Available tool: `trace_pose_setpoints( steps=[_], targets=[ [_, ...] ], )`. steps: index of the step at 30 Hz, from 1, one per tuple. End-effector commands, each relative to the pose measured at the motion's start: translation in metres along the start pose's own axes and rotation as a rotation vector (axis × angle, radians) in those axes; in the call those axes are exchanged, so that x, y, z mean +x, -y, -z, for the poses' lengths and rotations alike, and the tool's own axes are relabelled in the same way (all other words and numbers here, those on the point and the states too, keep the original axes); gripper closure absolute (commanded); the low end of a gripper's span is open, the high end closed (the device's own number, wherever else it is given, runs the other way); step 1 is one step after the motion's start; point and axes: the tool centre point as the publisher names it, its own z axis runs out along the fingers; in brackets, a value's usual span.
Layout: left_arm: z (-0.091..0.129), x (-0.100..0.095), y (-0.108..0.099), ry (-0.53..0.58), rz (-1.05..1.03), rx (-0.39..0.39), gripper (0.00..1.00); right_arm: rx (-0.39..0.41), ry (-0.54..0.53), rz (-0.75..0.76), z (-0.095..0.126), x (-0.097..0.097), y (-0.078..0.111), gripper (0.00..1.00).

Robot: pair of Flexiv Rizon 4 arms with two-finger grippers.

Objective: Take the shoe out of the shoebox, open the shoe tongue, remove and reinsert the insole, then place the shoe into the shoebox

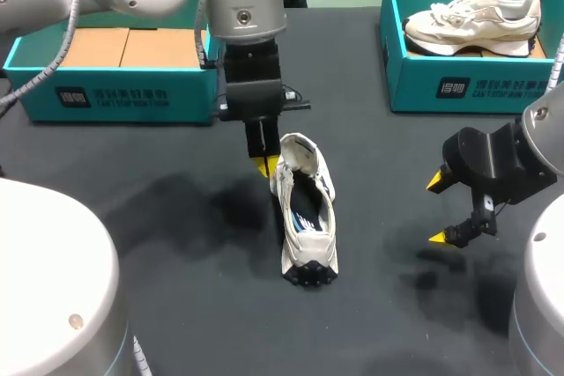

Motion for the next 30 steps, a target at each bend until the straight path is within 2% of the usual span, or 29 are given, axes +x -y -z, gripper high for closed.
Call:
trace_pose_setpoints(
  steps=[1,7,15,18,30],
  targets=[
    [-0.017,-0.014,-0.007,-0.085,-0.035,-0.006,1.0,0.0,0.004,0.0,0.001,0.002,0.001,0.0],
    [-0.032,-0.02,-0.01,-0.11,-0.108,0.026,1.0,0.0,0.004,0.0,0.001,0.002,0.001,0.0],
    [-0.032,-0.02,-0.01,-0.11,-0.108,0.026,1.0,0.0,0.004,0.0,0.001,0.002,0.001,0.0],
    [-0.042,-0.024,-0.016,-0.132,-0.095,0.022,1.0,0.0,0.004,0.0,0.001,0.002,0.001,0.0],
    [-0.061,-0.028,-0.025,-0.175,-0.134,0.011,1.0,0.0,0.004,0.0,0.001,0.002,0.001,0.0]
  ],
)
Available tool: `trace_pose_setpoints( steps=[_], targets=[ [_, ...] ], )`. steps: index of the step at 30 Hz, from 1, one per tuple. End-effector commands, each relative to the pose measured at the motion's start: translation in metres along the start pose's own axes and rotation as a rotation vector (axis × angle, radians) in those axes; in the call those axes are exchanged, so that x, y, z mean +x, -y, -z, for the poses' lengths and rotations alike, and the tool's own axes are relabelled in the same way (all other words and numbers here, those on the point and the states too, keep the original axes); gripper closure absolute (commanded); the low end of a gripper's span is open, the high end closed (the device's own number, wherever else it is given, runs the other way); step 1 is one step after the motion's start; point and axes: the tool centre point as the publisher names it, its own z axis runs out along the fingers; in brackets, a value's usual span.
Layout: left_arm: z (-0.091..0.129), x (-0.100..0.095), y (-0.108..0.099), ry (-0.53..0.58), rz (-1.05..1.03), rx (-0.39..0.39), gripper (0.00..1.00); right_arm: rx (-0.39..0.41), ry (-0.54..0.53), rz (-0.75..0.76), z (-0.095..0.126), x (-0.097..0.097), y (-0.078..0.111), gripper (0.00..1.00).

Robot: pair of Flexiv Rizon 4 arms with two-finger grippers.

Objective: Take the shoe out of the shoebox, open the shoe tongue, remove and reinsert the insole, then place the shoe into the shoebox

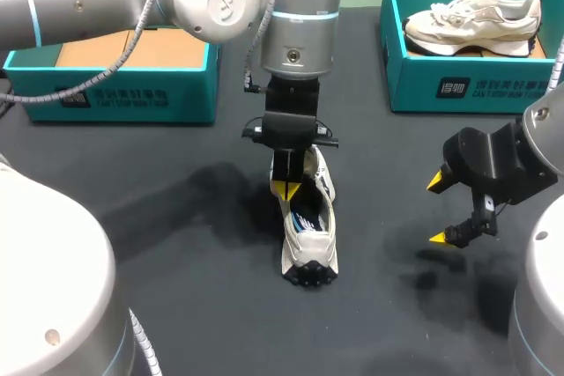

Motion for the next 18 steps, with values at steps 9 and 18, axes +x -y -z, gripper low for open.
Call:
trace_pose_setpoints(
  steps=[9,18],
  targets=[
    [-0.02,-0.011,-0.01,-0.05,-0.039,0.009,1.0,0.001,0.003,0.0,0.0,0.002,0.001,0.0],
    [-0.033,-0.013,-0.01,-0.118,-0.078,0.003,1.0,0.001,0.003,0.0,0.0,0.002,0.001,0.0]
  ],
)
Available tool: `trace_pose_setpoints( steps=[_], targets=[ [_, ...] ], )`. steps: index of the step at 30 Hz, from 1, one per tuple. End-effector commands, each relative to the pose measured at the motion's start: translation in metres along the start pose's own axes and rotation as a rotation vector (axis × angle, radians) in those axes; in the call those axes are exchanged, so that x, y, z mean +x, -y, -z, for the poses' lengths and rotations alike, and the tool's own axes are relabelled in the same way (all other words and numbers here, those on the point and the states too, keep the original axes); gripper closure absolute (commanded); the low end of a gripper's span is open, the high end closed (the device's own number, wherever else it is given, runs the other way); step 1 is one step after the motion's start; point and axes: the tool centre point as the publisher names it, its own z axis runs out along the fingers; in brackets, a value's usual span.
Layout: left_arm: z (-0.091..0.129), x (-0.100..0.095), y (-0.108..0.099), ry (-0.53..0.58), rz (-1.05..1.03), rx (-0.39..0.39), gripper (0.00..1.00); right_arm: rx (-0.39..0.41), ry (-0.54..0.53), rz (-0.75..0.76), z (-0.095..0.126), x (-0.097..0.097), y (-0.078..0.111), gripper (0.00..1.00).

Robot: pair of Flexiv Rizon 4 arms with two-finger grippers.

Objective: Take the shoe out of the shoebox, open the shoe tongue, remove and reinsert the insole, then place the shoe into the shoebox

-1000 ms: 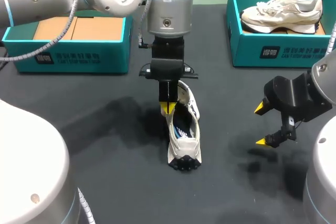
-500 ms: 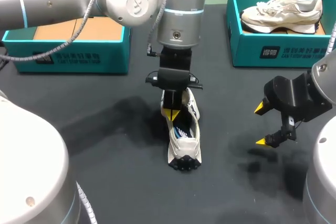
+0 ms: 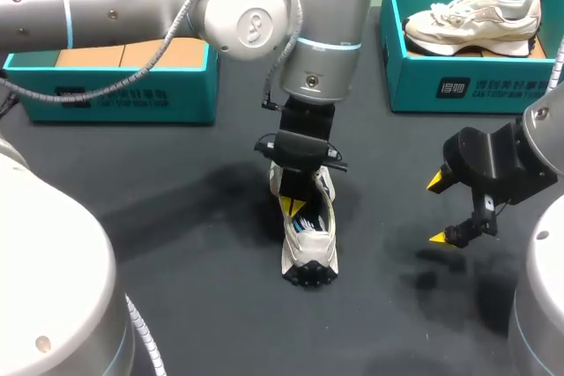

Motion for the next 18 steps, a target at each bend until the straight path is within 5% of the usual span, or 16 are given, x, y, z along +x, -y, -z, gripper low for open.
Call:
trace_pose_setpoints(
  steps=[1,18],
  targets=[
    [-0.003,-0.005,-0.003,-0.024,0.0,0.005,1.0,0.001,0.004,0.0,0.0,0.002,0.001,0.0],
    [-0.021,0.005,-0.008,-0.086,0.003,0.015,1.0,0.001,0.004,0.0,0.0,0.002,0.001,0.0]
  ],
)
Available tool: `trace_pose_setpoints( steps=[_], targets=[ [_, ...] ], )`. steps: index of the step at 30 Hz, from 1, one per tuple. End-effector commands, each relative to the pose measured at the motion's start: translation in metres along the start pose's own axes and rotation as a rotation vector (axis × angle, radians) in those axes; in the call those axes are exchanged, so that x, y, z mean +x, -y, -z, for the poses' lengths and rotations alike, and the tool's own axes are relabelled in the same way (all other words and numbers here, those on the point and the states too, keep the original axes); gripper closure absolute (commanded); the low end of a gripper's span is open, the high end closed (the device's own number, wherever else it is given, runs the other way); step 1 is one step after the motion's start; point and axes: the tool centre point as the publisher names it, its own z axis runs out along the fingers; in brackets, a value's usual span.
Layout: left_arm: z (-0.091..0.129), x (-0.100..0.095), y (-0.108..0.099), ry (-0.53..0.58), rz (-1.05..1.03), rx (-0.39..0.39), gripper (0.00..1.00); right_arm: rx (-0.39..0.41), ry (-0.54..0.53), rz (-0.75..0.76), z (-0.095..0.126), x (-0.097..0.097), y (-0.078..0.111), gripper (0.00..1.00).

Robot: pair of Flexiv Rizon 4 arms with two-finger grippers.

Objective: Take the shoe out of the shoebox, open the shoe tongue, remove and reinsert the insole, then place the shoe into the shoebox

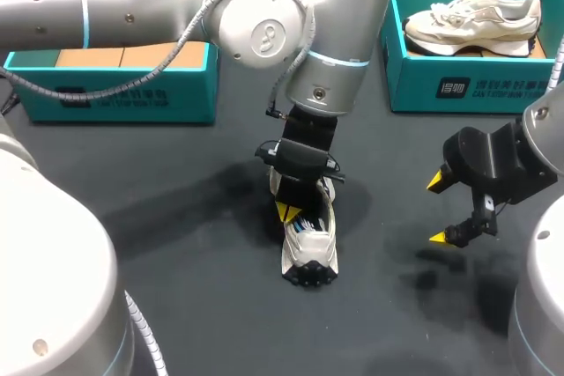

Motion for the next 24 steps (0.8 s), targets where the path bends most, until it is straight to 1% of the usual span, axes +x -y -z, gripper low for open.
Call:
trace_pose_setpoints(
  steps=[1,4,9,13,15,18,20,24],
  targets=[
    [-0.005,-0.004,-0.004,-0.013,0.0,0.003,1.0,0.001,0.004,0.0,0.0,0.003,0.001,0.0],
    [-0.005,-0.005,-0.005,0.007,0.005,0.005,1.0,0.001,0.004,0.0,0.0,0.003,0.001,0.0],
    [0.006,-0.007,0.005,0.042,-0.019,-0.029,1.0,0.001,0.004,0.0,0.0,0.003,0.001,0.0],
    [0.01,-0.012,0.007,0.044,-0.033,-0.043,1.0,0.001,0.004,0.0,0.0,0.003,0.001,0.0],
    [0.006,-0.015,0.005,0.038,-0.033,-0.044,1.0,0.001,0.004,0.0,0.0,0.003,0.001,0.0],
    [-0.006,-0.021,-0.001,0.031,-0.034,-0.036,1.0,0.001,0.004,0.0,0.0,0.003,0.001,0.0],
    [-0.012,-0.025,-0.005,0.045,-0.035,-0.034,1.0,0.001,0.004,0.0,0.0,0.003,0.001,0.0],
    [-0.018,-0.027,-0.01,0.057,-0.023,-0.038,1.0,0.001,0.004,0.0,0.0,0.003,0.001,0.0]
  ],
)
